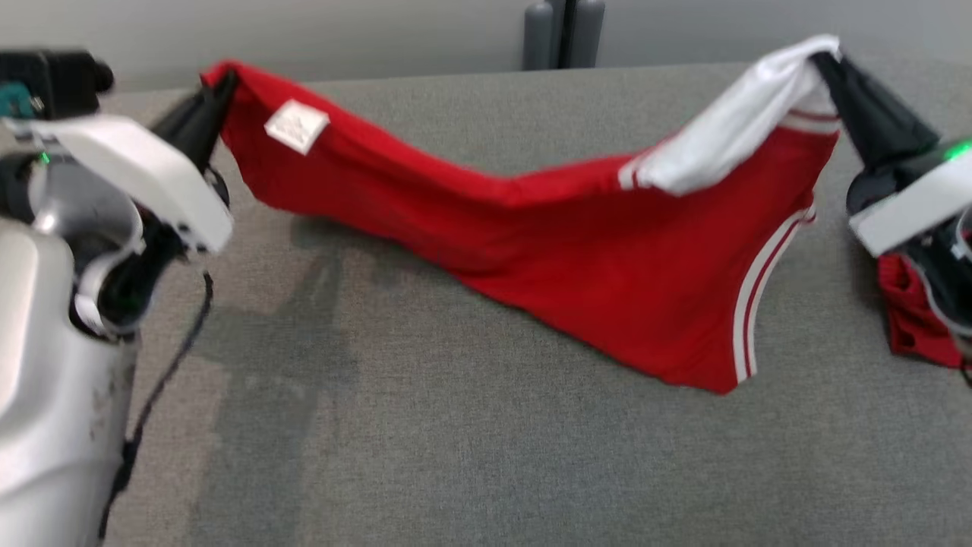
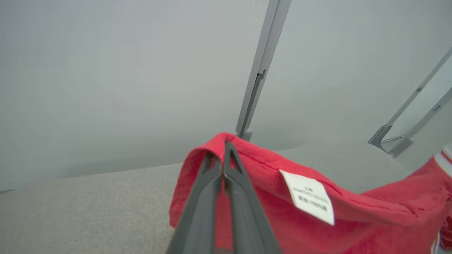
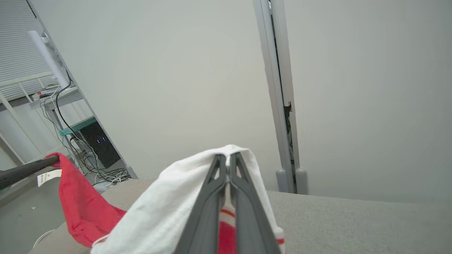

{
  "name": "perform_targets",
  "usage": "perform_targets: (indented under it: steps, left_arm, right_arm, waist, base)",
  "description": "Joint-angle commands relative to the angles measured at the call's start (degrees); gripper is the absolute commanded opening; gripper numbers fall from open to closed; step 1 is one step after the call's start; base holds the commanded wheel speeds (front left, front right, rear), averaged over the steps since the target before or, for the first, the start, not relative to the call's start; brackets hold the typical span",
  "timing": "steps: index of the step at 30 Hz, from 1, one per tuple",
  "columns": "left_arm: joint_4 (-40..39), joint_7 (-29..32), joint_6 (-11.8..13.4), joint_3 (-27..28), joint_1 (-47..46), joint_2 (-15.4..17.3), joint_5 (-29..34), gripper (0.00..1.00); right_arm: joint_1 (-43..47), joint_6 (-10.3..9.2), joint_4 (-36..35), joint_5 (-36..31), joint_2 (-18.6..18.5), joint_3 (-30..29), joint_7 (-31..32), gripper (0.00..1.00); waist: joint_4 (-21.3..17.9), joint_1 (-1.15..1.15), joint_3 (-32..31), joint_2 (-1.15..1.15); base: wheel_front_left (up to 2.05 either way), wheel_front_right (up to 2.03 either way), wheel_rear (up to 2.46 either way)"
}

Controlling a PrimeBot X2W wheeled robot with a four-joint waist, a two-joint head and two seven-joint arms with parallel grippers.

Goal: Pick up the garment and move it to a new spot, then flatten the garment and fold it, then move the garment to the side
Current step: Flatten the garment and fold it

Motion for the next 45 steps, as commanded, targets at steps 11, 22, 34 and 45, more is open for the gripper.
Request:
perform_targets:
  steps: [11, 22, 34, 45]
  left_arm:
    - [22.84, -4.53, -2.61, -1.73, -33.30, -0.30, 2.53, 0.00]
    - [42.13, -11.81, -3.50, -5.98, -57.04, -1.15, 4.59, 0.00]
    - [48.46, -12.81, -3.54, -13.93, -58.03, -1.85, -1.69, 0.00]
    - [41.81, -3.16, -3.55, -26.84, -37.25, 5.12, -11.81, 0.00]
  right_arm:
    - [-30.45, 0.02, 13.22, -0.17, 0.79, 3.78, -4.57, 0.00]
    - [-54.05, 0.01, 24.82, -1.73, 1.01, 10.87, -8.83, 0.00]
    - [-53.83, 0.02, 26.48, 3.11, -1.14, 22.21, -9.12, 0.00]
    - [-36.70, 0.01, 20.11, 12.48, -5.37, 35.83, -4.55, 0.00]
  waist:
    - [-0.83, 0.00, 12.07, 0.00]
    - [-2.04, 0.00, 15.12, 0.00]
    - [-2.22, 0.00, 16.30, 0.00]
    - [-3.47, 0.00, 7.46, 0.00]
  base:
    - [0.00, 0.00, 0.00]
    - [0.00, 0.00, 0.00]
    - [0.00, 0.00, 0.00]
    - [0.00, 0.00, 0.00]
